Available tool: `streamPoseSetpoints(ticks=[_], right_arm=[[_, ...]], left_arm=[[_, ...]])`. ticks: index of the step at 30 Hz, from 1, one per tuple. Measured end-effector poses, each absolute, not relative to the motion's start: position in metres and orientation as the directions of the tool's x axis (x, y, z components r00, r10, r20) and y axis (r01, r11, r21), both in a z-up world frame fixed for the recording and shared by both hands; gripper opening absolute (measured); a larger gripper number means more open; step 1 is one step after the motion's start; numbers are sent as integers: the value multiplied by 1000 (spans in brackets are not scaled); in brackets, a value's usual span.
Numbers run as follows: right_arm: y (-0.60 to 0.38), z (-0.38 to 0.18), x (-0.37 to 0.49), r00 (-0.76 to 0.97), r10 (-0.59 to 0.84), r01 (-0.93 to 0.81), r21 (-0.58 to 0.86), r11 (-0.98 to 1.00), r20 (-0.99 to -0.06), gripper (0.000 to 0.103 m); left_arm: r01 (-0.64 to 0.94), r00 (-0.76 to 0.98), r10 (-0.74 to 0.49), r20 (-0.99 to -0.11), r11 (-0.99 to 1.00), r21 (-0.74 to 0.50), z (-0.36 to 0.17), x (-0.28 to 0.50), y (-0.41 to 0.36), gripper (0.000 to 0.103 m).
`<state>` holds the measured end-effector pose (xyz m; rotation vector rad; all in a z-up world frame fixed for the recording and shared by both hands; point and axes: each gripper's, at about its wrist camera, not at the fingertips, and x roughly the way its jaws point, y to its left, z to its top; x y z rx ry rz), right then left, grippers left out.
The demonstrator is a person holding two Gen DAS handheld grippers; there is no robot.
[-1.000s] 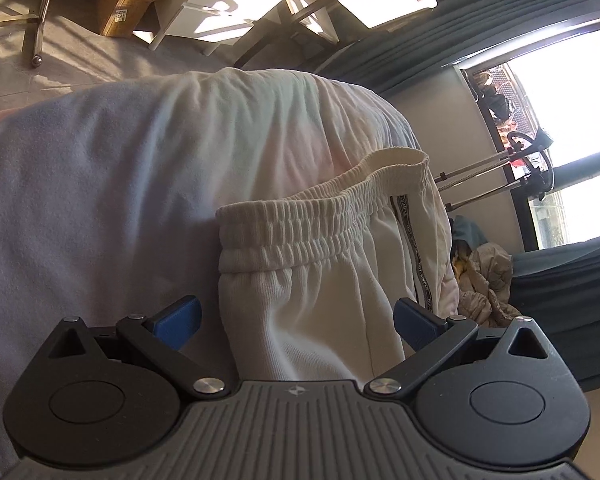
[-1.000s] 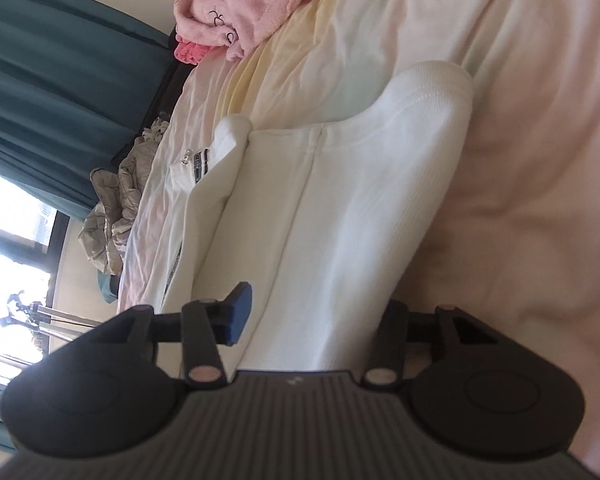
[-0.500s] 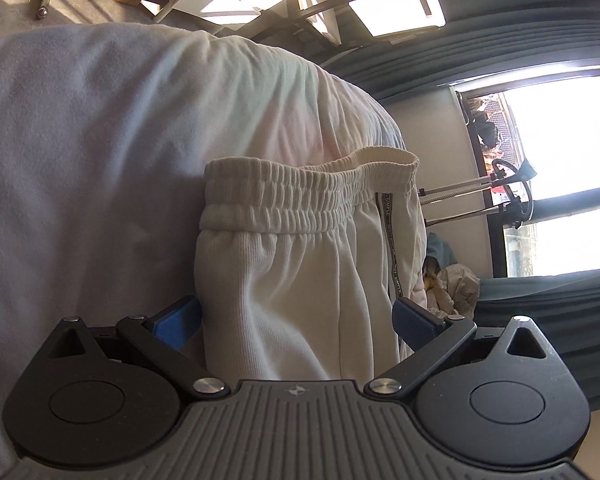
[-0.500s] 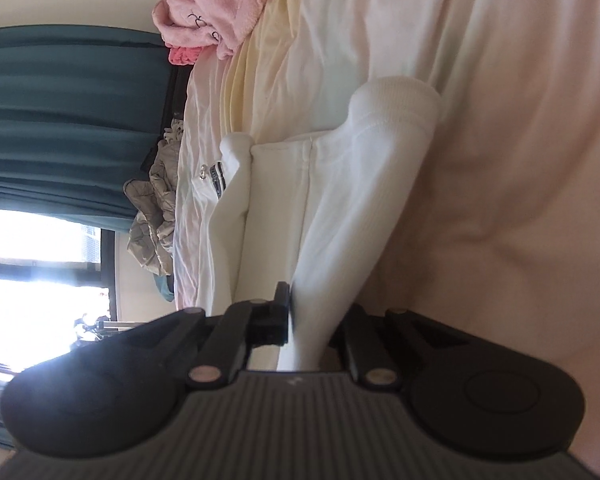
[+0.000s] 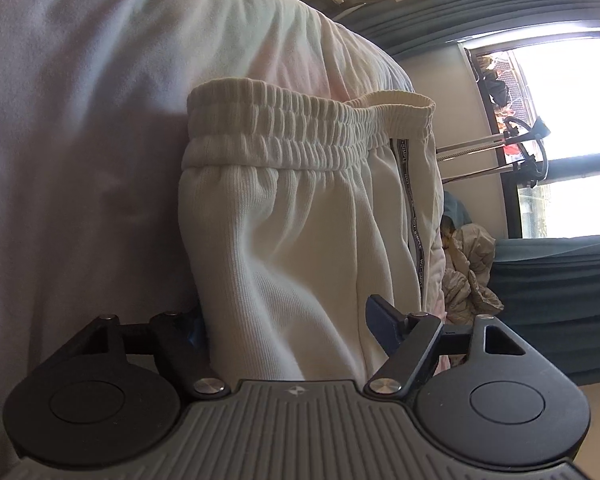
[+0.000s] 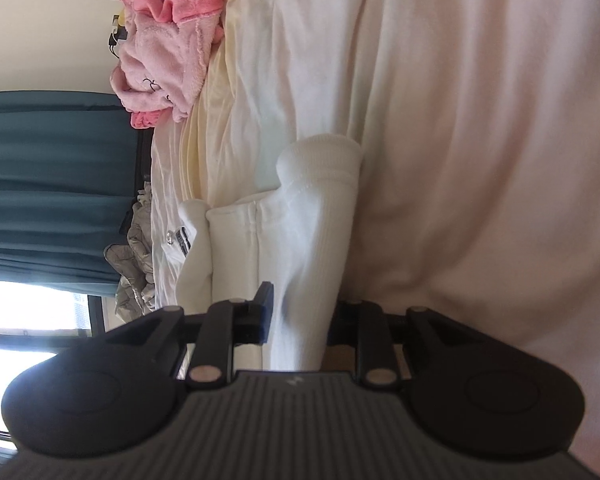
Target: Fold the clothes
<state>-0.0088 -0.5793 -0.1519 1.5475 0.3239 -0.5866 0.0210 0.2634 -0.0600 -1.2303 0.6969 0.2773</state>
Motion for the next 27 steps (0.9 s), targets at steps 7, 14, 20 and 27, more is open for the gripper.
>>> streamPoseSetpoints(ticks=[7,14,20,27], right_arm=[[-576,-133,-1,833,-229,528,847,59,-503,4],[-571,-104,-3,849,-285,504,843,186,-445,3],[-574,-101,-14,867,-289,463,871,166,-406,3],[-573,-88,-42,844,-399,440,888,132,-359,3]], left_arm=[[-585,738,-153,-658,341,-736,-62,19,265,33],[-513,795,-95,-599,421,-748,-19,1,259,10],[-418,849,-120,-514,442,-794,24,-19,258,10],[-384,862,-151,-484,427,-818,27,-36,254,10]])
